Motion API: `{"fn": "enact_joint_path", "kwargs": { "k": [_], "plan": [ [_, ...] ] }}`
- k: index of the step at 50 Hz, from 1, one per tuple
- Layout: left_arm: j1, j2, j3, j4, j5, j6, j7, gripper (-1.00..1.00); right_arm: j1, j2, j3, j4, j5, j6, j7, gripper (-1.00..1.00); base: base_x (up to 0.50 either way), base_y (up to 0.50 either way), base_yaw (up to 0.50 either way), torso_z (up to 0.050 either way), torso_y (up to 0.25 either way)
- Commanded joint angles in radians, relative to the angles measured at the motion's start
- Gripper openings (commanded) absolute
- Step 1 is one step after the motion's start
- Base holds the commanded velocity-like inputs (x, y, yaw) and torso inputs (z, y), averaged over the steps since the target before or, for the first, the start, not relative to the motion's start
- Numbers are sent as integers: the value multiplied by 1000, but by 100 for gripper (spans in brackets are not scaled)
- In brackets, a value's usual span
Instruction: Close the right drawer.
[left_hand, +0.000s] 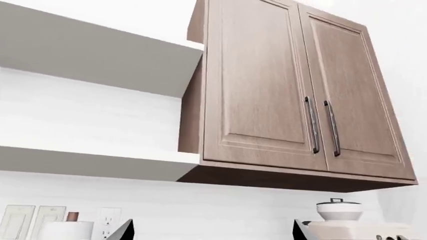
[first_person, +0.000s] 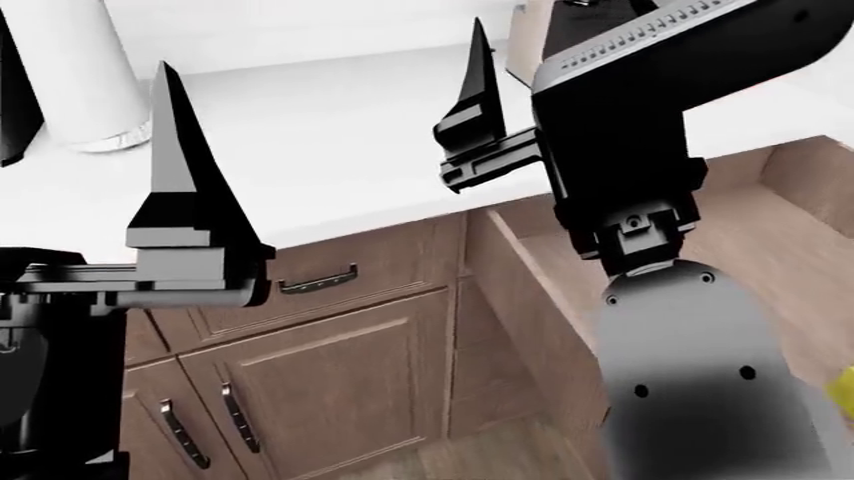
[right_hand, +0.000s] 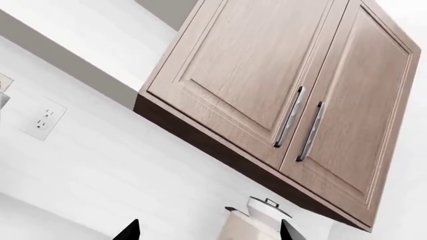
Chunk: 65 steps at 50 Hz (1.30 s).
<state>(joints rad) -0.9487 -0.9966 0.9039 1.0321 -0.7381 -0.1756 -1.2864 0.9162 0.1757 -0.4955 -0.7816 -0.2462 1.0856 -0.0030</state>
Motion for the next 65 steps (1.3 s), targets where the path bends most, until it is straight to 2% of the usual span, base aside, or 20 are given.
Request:
{"fn": "enact_joint_path", "kwargs": {
  "k": [1,65],
  "plan": [
    [-14,-7,18,5,-2,4,-12,100,1,-3,4,-9,2,12,7,100,0,0,-500,0,0],
    [-112,-32,140,2,-1,46,-57,100,-14,-13,49,-30,33,-2,45,100,0,0,-500,0,0]
  ]
}}
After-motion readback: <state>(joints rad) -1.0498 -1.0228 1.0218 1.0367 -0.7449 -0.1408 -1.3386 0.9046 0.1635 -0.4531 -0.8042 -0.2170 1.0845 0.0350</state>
